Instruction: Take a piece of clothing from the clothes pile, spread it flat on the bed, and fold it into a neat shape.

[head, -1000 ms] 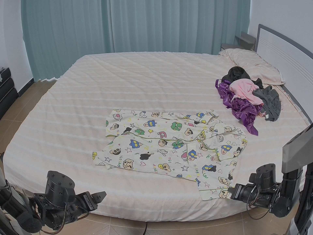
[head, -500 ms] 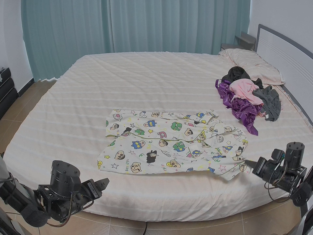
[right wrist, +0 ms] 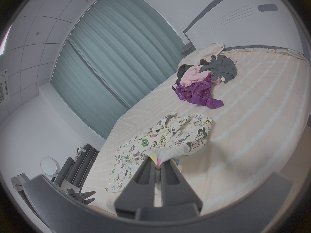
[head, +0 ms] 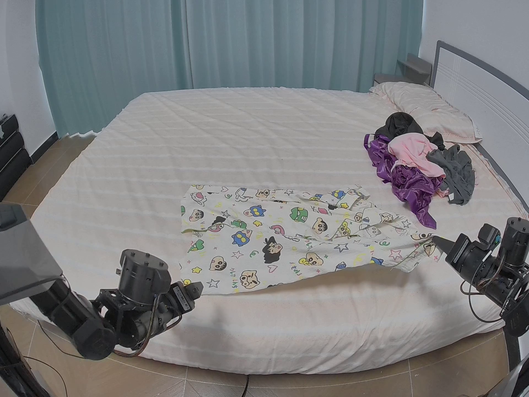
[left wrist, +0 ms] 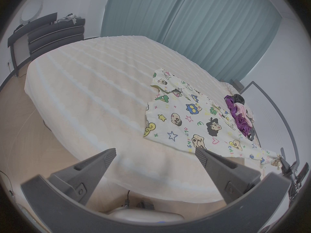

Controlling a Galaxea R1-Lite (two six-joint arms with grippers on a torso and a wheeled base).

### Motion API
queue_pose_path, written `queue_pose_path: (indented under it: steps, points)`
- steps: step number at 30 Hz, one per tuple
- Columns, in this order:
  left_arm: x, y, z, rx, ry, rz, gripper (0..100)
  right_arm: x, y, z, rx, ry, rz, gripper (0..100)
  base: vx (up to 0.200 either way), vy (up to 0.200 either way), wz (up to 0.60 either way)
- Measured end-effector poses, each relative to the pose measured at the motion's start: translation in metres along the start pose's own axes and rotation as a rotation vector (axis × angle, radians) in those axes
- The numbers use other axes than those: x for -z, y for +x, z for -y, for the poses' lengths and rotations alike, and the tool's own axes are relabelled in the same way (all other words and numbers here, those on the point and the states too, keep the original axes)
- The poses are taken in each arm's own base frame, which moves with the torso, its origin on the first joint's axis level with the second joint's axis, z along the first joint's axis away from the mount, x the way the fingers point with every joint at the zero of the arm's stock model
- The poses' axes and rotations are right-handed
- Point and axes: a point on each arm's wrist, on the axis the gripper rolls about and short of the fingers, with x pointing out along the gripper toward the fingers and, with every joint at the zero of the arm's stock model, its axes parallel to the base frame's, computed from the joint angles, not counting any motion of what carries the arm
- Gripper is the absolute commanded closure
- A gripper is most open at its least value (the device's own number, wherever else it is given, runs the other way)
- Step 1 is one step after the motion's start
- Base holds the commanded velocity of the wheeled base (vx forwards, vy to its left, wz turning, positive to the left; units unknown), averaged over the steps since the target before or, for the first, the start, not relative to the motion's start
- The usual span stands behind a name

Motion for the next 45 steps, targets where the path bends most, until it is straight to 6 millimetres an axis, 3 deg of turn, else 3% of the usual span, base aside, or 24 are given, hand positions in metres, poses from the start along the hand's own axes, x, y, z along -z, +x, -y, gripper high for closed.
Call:
queue_pose_path:
  steps: [12, 23, 24, 38, 45]
  points:
    - [-0.014, 0.056, 0.005, 0.04, 0.09, -0.059, 0, -0.005, -0.004, -0.001, -0.009, 0.0, 0.023, 100, 0.0, 0.0, 0.0]
    - [-0.016, 0.077, 0.005, 0.146, 0.098, -0.048, 0, -0.003, -0.004, 0.0, -0.01, 0.001, 0.01, 100, 0.0, 0.0, 0.0]
    - [-0.015, 0.078, 0.004, 0.145, 0.1, -0.053, 100, -0.002, -0.004, 0.0, -0.012, 0.001, 0.008, 100, 0.0, 0.0, 0.0]
    - [-0.01, 0.088, -0.001, 0.12, 0.101, -0.072, 100, -0.001, -0.002, 0.002, -0.005, 0.005, -0.003, 100, 0.0, 0.0, 0.0]
    - [-0.019, 0.081, -0.001, 0.118, 0.092, -0.054, 100, -0.001, -0.002, 0.003, 0.002, 0.006, -0.006, 100, 0.0, 0.0, 0.0]
